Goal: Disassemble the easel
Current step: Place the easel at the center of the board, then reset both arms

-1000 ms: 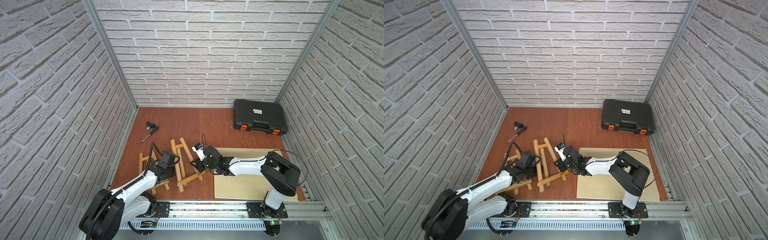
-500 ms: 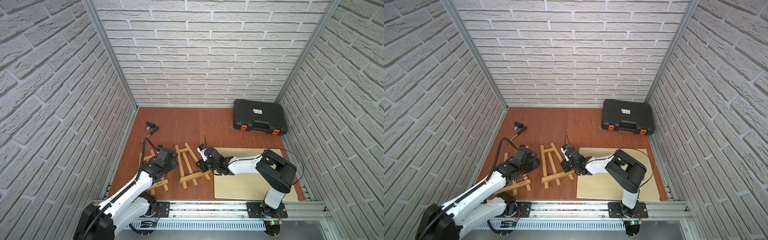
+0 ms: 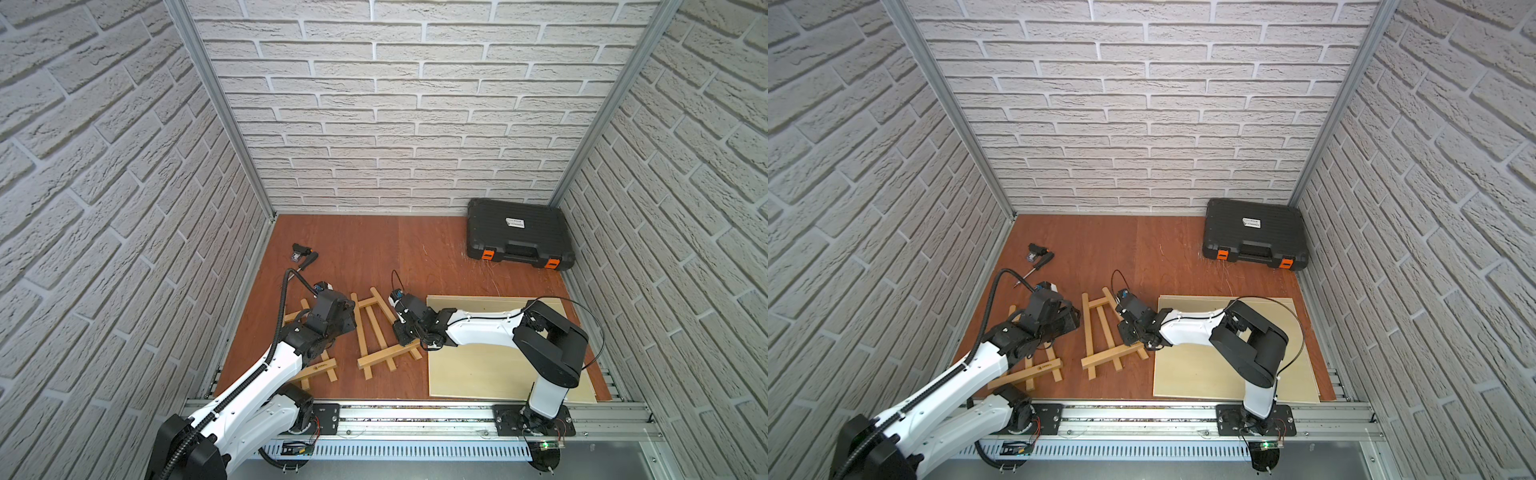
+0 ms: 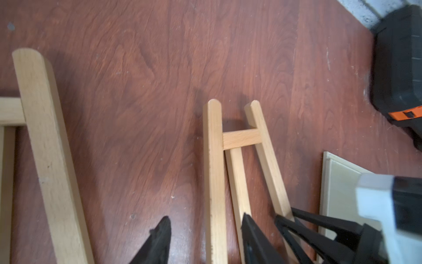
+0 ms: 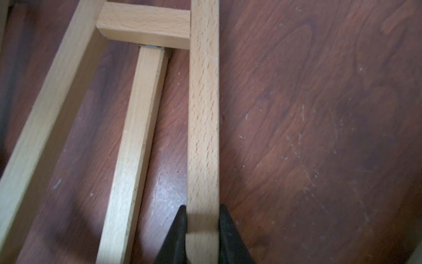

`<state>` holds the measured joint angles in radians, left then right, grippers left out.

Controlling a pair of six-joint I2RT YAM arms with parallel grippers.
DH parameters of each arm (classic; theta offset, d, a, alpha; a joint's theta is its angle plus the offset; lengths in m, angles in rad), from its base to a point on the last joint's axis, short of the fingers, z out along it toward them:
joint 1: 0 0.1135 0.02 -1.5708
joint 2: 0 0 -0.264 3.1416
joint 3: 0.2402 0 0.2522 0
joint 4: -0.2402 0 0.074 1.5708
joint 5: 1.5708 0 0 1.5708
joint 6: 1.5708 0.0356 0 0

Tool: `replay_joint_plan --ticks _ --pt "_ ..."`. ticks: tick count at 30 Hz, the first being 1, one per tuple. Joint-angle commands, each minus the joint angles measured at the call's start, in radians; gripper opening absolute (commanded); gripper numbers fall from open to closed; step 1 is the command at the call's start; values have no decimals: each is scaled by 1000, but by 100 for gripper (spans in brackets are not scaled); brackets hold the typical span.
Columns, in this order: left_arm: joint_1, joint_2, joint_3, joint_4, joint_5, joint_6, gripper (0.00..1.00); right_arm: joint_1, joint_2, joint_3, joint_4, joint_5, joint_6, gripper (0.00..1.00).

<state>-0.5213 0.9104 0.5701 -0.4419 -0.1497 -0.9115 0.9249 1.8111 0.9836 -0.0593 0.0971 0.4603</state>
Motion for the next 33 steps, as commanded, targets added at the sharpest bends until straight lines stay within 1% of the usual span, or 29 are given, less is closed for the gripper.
replay_joint_plan --ticks 1,5,7,10,13,16,20,23,27,29,33 --pt "-4 10 33 20 -20 48 53 13 -5 43 -40 32 5 19" --pt "2 12 45 24 -28 70 55 13 -24 72 -83 48 -7 26" --pt "9 10 49 27 -28 82 57 13 -44 86 -105 59 -17 32" --pt "27 9 56 34 -27 106 61 11 -75 110 -144 69 -32 44" --pt "62 5 68 35 -20 148 66 2 -99 147 -194 65 -59 53" --pt "113 -9 86 38 -17 231 72 -27 -150 152 -226 66 -104 59" --pt "196 -36 86 66 -44 367 84 -112 -243 110 -220 13 -182 65" --pt "255 -51 65 105 -86 449 89 -188 -309 78 -229 -6 -259 72" --pt "326 -73 23 193 -100 531 89 -319 -394 22 -237 -21 -338 81" --pt "358 -76 3 237 -114 555 90 -390 -433 -9 -229 -23 -371 83" --pt "428 -54 -52 372 -105 599 90 -543 -493 -86 -174 -14 -437 84"
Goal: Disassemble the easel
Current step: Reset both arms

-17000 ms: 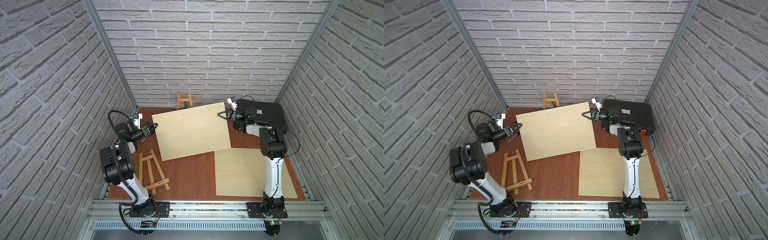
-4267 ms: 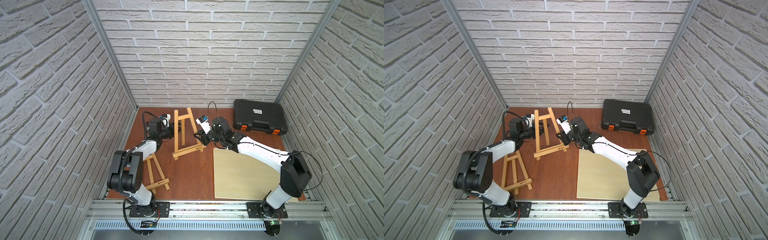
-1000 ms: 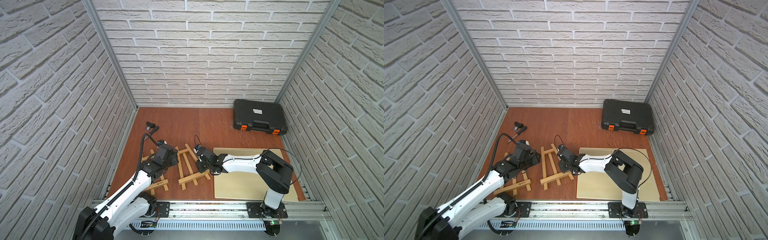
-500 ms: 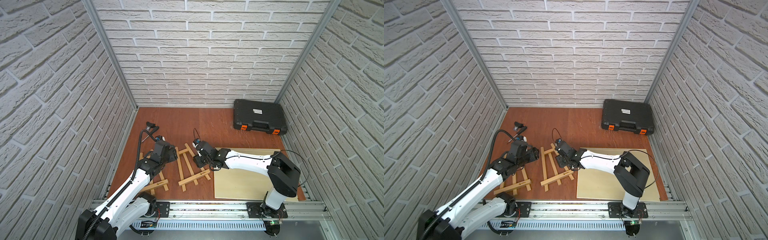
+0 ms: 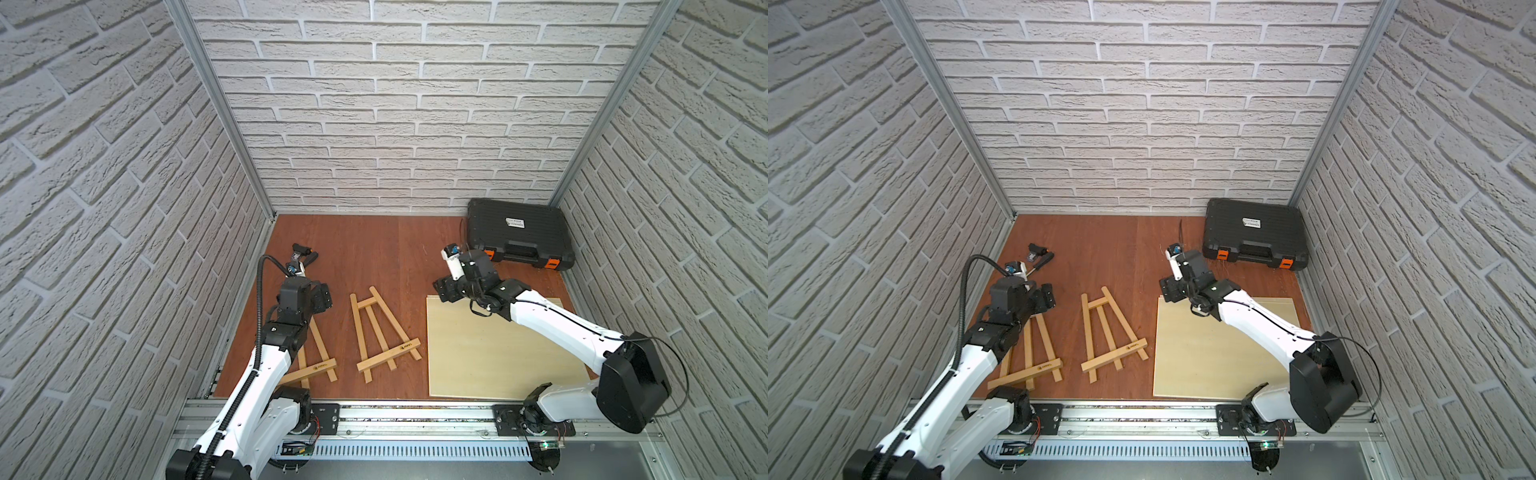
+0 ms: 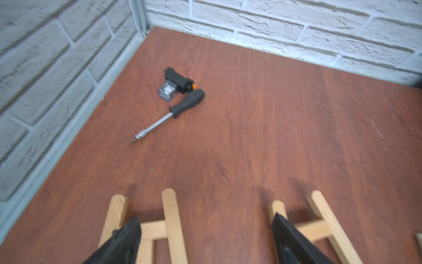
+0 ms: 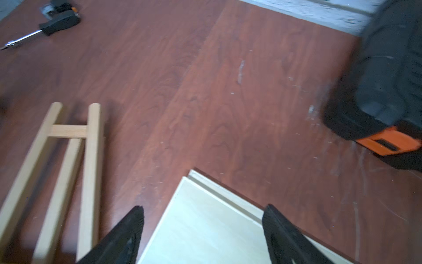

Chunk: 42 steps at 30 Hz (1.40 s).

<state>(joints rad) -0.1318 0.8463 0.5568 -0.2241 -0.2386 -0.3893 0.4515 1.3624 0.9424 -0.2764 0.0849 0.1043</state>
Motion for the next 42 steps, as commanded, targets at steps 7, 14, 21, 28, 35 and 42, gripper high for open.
replay_joint_plan --ticks 7,14,21,28,35,42 --pt "171 158 -106 411 10 134 88 -267 -69 -270 369 93 -131 85" --pt "245 378 -146 726 60 214 86 -331 57 -364 630 115 -141 85" --pt "256 555 -141 921 181 244 85 -372 101 -423 824 40 -138 85" --pt "203 679 -197 1152 197 292 85 -399 126 -569 1111 -7 -126 85" --pt "180 724 -216 1234 134 299 86 -402 113 -560 1075 -8 -125 94" --pt "181 722 -216 1230 125 294 88 -401 115 -556 1070 -9 -125 100"
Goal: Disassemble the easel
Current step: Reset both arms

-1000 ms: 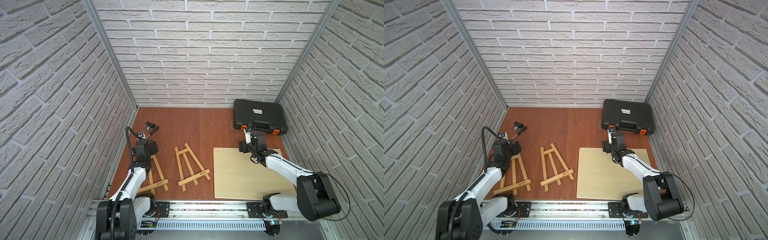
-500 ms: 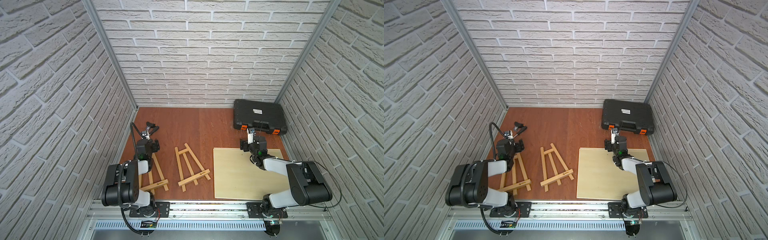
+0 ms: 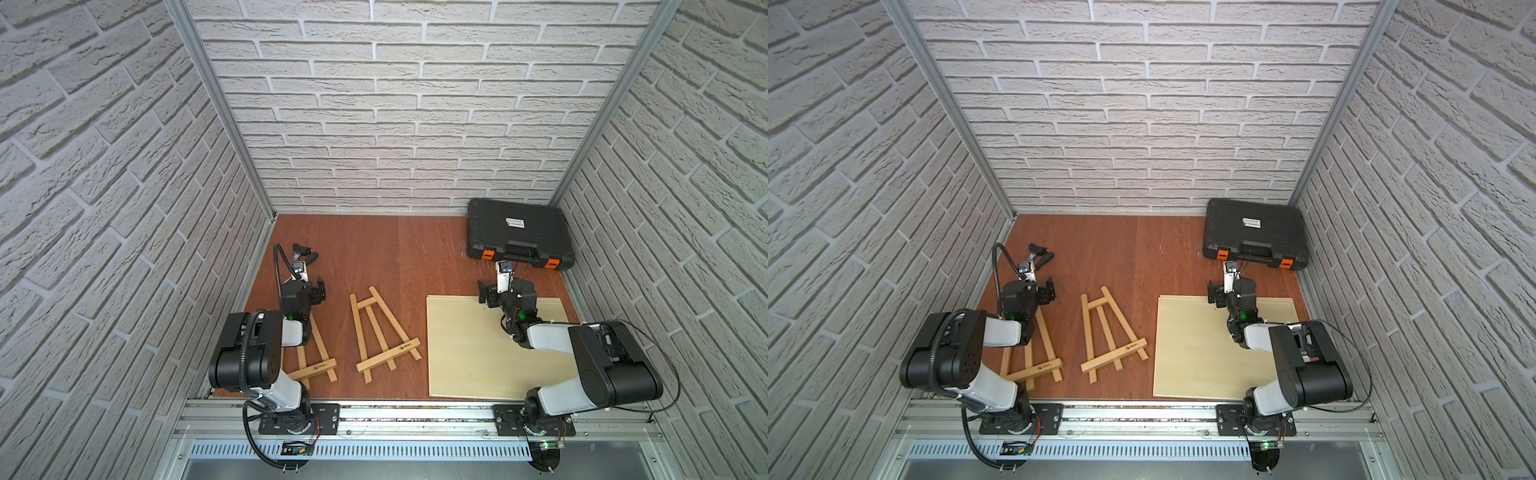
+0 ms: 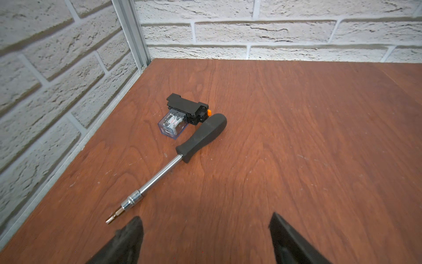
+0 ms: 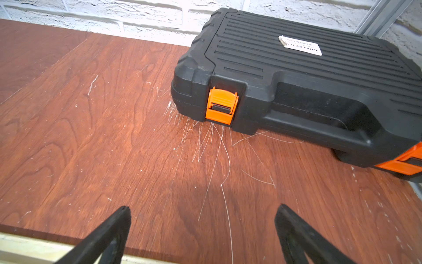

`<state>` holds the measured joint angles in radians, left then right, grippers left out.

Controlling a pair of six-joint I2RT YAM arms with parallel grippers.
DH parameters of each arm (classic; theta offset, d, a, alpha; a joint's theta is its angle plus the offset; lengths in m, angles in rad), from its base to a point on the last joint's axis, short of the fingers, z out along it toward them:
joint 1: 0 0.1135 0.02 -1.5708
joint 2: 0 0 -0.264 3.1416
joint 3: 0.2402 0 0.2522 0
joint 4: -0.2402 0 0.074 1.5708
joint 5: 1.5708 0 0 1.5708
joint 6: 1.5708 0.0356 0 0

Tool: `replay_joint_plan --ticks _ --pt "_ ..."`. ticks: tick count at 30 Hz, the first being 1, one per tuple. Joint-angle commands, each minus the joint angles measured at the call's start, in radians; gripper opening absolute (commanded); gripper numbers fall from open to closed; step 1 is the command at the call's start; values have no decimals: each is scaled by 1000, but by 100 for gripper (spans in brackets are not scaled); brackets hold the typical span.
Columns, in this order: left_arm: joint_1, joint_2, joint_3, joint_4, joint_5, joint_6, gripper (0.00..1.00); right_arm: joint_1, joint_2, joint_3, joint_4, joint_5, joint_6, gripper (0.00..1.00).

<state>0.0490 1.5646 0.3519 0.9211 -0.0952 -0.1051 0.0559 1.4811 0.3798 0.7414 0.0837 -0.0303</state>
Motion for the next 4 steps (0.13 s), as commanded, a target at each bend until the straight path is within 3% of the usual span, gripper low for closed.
replay_joint_plan --ticks 1,4 --pt "-1 4 -11 82 -19 10 88 -5 -4 5 53 -8 10 100" --pt "-1 5 -9 81 -20 8 89 -5 -5 5 52 -7 11 100"
